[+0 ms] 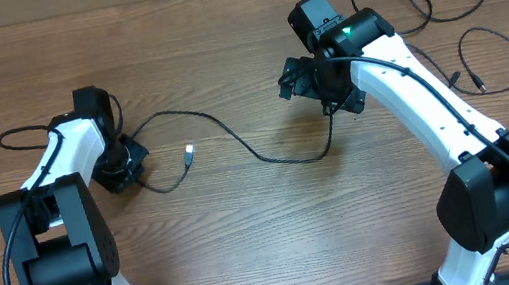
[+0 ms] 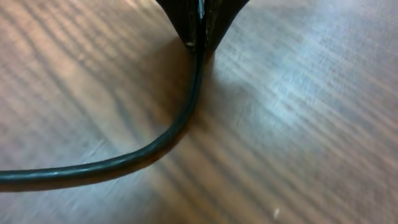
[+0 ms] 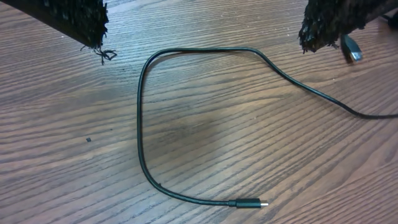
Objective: Untangle cables
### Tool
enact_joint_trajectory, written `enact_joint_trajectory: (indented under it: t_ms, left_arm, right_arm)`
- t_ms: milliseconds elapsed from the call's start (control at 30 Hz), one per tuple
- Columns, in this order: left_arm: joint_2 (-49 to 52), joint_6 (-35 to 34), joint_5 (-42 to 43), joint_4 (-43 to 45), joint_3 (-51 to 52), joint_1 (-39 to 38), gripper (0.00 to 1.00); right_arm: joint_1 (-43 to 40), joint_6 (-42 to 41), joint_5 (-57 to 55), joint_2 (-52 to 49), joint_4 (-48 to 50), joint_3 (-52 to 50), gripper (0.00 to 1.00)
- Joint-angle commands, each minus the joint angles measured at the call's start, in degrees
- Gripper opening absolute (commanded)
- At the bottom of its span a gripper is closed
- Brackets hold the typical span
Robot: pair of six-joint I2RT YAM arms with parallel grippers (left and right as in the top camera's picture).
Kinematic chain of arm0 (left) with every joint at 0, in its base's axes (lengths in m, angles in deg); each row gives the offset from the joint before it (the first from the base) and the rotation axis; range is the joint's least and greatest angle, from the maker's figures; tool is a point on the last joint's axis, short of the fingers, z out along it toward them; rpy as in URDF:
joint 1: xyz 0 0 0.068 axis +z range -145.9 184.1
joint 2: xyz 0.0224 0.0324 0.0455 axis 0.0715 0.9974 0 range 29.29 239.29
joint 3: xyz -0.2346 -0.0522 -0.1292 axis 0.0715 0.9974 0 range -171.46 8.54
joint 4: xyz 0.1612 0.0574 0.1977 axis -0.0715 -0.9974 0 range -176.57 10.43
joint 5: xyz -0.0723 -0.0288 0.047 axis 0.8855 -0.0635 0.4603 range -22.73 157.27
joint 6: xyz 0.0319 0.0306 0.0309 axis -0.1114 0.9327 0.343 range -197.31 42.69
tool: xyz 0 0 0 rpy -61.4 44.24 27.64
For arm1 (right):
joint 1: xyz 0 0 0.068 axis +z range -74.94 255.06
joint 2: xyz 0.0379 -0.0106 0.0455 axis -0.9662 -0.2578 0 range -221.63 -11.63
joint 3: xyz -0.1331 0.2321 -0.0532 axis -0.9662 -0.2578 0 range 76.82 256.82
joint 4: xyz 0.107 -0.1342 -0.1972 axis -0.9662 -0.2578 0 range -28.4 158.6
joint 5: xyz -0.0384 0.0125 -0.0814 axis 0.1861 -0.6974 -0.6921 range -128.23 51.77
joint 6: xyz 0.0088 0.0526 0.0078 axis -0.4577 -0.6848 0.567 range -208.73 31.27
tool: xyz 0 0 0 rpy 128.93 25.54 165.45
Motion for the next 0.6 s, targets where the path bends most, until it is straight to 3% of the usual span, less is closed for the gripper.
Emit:
enact_joint_trajectory:
  t_ms: [0, 333, 567]
  left_arm:
    - [0.9, 0.3, 1.4, -2.8, 0.4, -0.4, 0.05]
    - [-11.5, 7.8, 9.4, -6.0, 0.2, -0.4, 0.04]
    - [-18.9, 7.4, 13.0, -9.1, 0.2, -1.6, 0.05]
  right_arm:
    - [-0.2, 0.2, 0.3, -0.4, 0.2, 0.3, 1.0]
    - [-0.2, 0.2, 0.3, -0.4, 0.2, 0.3, 1.0]
    - [-0.2, 0.2, 0.4, -0.4, -0.2, 0.3, 1.0]
